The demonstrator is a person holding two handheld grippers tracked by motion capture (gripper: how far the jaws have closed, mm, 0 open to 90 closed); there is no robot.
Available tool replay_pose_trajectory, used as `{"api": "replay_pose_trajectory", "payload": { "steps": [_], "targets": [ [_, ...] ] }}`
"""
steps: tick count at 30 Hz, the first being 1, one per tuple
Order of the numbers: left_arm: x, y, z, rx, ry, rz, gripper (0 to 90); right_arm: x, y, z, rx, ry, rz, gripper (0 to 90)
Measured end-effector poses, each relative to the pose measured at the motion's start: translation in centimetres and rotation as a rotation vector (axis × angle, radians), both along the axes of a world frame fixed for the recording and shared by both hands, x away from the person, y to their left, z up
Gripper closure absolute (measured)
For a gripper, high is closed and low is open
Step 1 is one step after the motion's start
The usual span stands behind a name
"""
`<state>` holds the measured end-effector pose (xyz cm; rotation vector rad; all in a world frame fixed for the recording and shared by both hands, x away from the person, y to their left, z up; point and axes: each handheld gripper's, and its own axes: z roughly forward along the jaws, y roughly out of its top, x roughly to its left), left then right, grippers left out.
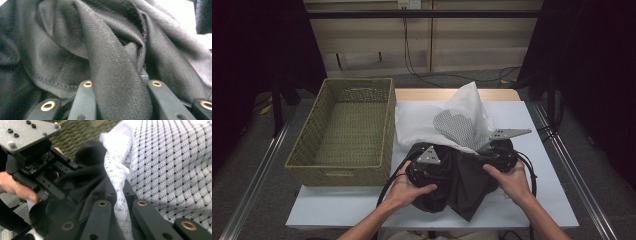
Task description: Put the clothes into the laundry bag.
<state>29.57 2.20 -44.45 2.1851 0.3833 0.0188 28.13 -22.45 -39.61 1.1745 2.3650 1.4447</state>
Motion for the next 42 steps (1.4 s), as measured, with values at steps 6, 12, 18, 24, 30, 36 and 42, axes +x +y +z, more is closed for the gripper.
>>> {"api": "replay_pose_trajectory", "payload": {
  "steps": [6, 12, 18, 24, 30, 36, 42],
  "targets": [
    [0.2, -1.3, 0.7, -0.082, 0.043, 0.025, 75.0, -0.5, 0.5, 1.5, 0.022, -0.041, 0.015, 88.5],
    [0.3, -2.2, 1.9, -0.153, 0.035, 0.074, 77.0, -1.1, 0.1, 3.4, 0.063, -0.077, 0.021, 88.5],
    [1.0, -2.5, 3.6, -0.207, -0.002, 0.127, 77.8, -2.0, 0.2, 4.8, 0.092, -0.105, 0.039, 88.5],
    [2.7, -2.8, 3.7, -0.251, -0.032, 0.271, 78.2, -2.8, 0.4, 5.4, 0.113, -0.105, 0.061, 88.5],
    [3.4, -2.9, 2.8, -0.221, -0.075, 0.285, 78.2, -2.8, -0.4, 4.5, 0.108, -0.076, 0.046, 88.5],
    [4.1, -4.0, -1.1, -0.178, -0.011, 0.290, 77.8, -2.6, -1.5, 1.4, 0.096, 0.002, 0.049, 88.6],
    [4.1, -4.8, -2.3, -0.152, -0.034, 0.248, 73.2, -3.3, -2.5, -0.5, 0.082, 0.038, 0.043, 88.6]
  ]
}}
